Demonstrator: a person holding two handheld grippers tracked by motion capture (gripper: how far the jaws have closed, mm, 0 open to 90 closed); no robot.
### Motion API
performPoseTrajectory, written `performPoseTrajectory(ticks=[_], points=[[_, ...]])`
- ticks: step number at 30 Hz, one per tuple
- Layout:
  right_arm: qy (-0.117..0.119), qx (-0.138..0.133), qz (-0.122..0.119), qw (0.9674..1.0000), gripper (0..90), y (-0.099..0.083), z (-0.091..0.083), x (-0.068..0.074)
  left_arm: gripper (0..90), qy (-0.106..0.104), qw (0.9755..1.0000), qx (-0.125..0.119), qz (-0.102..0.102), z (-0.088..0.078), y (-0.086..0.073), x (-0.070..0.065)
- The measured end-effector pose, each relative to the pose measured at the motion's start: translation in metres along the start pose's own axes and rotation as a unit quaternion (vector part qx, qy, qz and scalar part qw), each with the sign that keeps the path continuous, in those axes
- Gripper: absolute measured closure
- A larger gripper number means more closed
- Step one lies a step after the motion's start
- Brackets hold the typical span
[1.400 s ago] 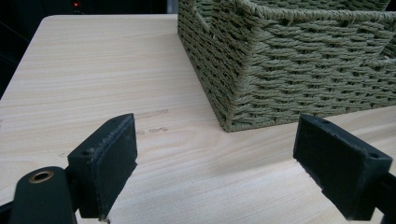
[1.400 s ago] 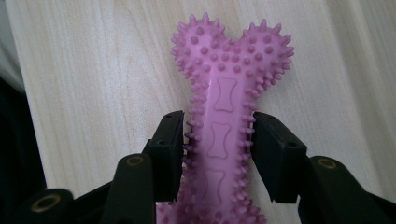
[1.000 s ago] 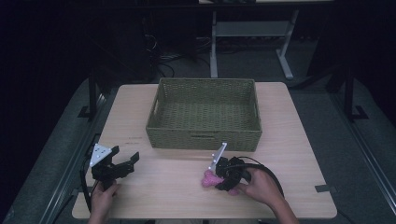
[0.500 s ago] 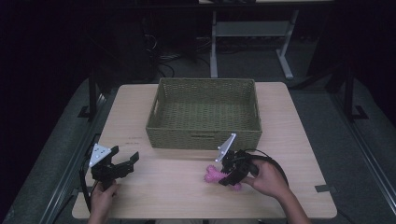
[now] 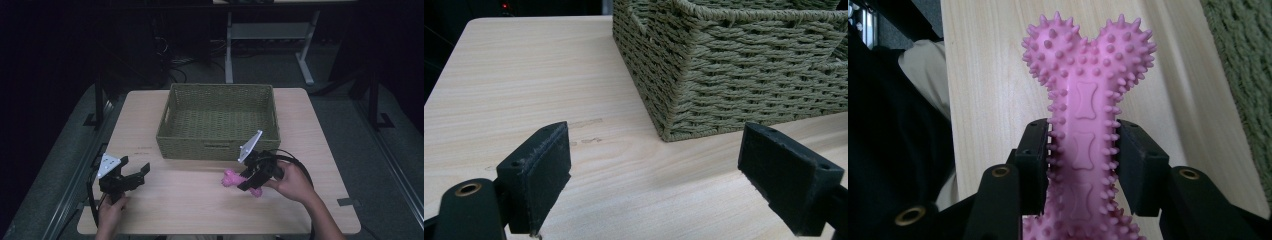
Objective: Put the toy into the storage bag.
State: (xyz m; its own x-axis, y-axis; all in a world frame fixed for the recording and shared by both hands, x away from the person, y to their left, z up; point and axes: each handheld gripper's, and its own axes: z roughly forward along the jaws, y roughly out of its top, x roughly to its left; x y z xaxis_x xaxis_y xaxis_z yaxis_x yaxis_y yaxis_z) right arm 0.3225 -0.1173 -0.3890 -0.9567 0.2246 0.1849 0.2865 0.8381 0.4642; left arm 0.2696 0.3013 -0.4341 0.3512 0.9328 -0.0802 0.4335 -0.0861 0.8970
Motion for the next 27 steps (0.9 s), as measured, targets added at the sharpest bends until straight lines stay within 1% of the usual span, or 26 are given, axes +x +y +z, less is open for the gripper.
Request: performPoseTrajectory(ticks=[12, 16, 19, 22, 27], points=[[0.0, -0.008, -0.006, 1.0, 57.9, 0.012, -0.016, -0.007, 13.0, 0.001, 1.0, 0.0, -0.001, 0.001, 0.0, 0.001], [0.004, -0.017, -0.011, 0.9998, 57.9, 0.016, -0.021, -0.009, 12.9, 0.001, 1.0, 0.0, -0.001, 0.0, 0.0, 0.001], [0.001, -0.015, -0.011, 0.9998, 58.0, 0.019, -0.025, -0.01, 12.9, 0.0, 1.0, 0.0, -0.001, 0.001, 0.001, 0.001], [0.004, -0.018, -0.012, 0.9998, 58.0, 0.022, -0.029, -0.011, 12.9, -0.001, 1.0, 0.0, 0.001, 0.001, 0.0, 0.0], [0.0, -0.016, -0.018, 0.9997, 58.0, 0.03, -0.037, -0.012, 12.9, -0.002, 1.0, -0.001, 0.001, 0.001, 0.0, 0.0]])
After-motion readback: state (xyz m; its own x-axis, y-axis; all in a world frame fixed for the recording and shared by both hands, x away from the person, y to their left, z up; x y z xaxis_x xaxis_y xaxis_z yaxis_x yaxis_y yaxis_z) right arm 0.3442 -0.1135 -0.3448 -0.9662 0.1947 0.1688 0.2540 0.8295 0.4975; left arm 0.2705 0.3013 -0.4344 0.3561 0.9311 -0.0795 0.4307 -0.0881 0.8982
